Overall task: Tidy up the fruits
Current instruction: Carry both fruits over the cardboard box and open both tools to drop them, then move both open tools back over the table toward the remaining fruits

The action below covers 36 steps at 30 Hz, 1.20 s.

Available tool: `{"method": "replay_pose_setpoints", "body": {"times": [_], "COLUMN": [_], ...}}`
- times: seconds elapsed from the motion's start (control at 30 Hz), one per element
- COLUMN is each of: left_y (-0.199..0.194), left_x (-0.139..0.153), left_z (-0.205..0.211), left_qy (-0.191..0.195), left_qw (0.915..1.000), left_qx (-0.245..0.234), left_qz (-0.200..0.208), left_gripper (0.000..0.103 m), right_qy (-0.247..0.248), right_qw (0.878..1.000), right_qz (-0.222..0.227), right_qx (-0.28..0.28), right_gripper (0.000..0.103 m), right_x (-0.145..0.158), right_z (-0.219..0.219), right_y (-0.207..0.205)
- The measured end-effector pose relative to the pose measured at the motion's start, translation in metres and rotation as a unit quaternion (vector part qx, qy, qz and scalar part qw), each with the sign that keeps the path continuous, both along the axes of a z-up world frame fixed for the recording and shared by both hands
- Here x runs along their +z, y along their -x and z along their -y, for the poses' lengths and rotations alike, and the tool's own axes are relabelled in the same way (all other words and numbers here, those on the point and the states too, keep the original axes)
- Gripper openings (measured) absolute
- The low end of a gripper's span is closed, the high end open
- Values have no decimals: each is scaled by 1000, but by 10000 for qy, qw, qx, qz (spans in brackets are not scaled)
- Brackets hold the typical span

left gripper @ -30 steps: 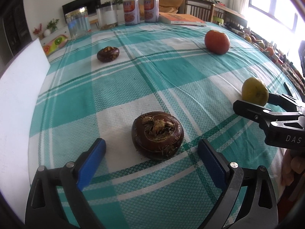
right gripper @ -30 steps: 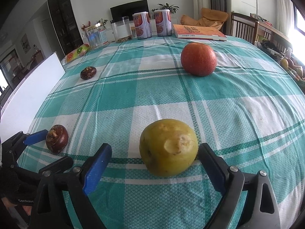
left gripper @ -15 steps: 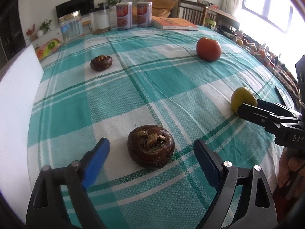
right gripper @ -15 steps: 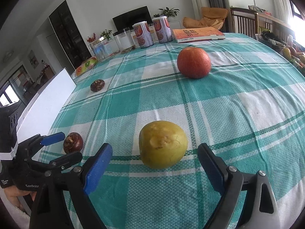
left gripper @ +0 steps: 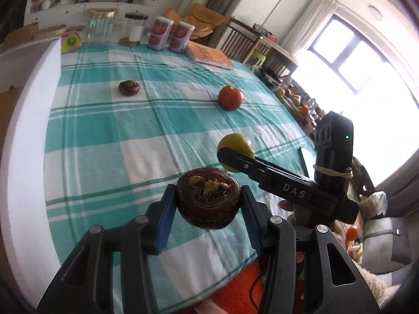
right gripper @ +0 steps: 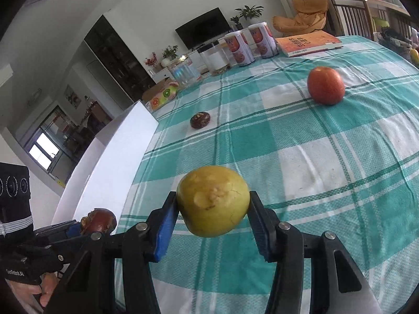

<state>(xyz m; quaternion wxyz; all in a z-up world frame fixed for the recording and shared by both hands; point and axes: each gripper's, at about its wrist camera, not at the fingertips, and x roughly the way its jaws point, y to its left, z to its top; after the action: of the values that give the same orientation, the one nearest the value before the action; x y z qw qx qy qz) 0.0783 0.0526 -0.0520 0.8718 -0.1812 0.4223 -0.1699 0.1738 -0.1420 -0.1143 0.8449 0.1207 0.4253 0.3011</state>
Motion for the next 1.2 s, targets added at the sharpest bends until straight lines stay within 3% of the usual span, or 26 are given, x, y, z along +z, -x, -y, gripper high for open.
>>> {"method": "replay_pose_setpoints", "body": {"times": [0.1,0.23,0.33,0.47,0.6,0.63,0.67,0.7,0.77,0.9,0.93,0.97,1.07,1.2], "left_y": [35,70,81,93,98,97,98,98,95,82,77,72,55,23], "left_x": [36,55,37,-1,-28,-30,-32,-32,-29,-13,-7,0,18,32], "left_z": [-43,-110,-162,-213,-233,-236,-237,-237,-233,-211,-201,-190,-148,-77], "left_qy": [62,-368,-695,-1201,-1435,-1461,-1477,-1477,-1441,-1606,-1646,-1654,-1584,-1398], "left_qw": [9987,9874,9705,9410,9223,9187,9150,9112,9069,9091,9122,9172,9370,9669], "left_qx": [431,1460,2299,3144,3512,3587,3670,3768,3901,3830,3747,3624,3088,2004], "left_qz": [269,482,191,-358,-742,-773,-788,-770,-677,-323,-179,-29,394,733], "left_gripper": [50,50,50,50,55,65,77,81,83,83,83,83,86,89], "right_qy": [-275,-315,-164,457,955,1074,1129,1129,973,627,605,615,979,1985], "right_qw": [9971,9841,9704,9457,9298,9282,9289,9303,9380,9612,9663,9712,9796,9743], "right_qz": [130,281,218,118,126,208,317,400,547,1009,1142,1262,1399,1057], "right_qx": [697,1728,2400,3217,3553,3556,3513,3466,3281,2491,2226,1926,1056,-155], "right_gripper": [52,53,53,53,53,53,56,61,80,87,93,100,103,103], "right_x": [31,62,64,41,19,16,17,19,28,47,50,50,36,-10], "right_z": [-53,-137,-197,-267,-303,-307,-308,-306,-292,-231,-213,-192,-131,-50], "right_y": [21,54,79,117,143,146,147,146,140,108,99,90,52,-5]}}
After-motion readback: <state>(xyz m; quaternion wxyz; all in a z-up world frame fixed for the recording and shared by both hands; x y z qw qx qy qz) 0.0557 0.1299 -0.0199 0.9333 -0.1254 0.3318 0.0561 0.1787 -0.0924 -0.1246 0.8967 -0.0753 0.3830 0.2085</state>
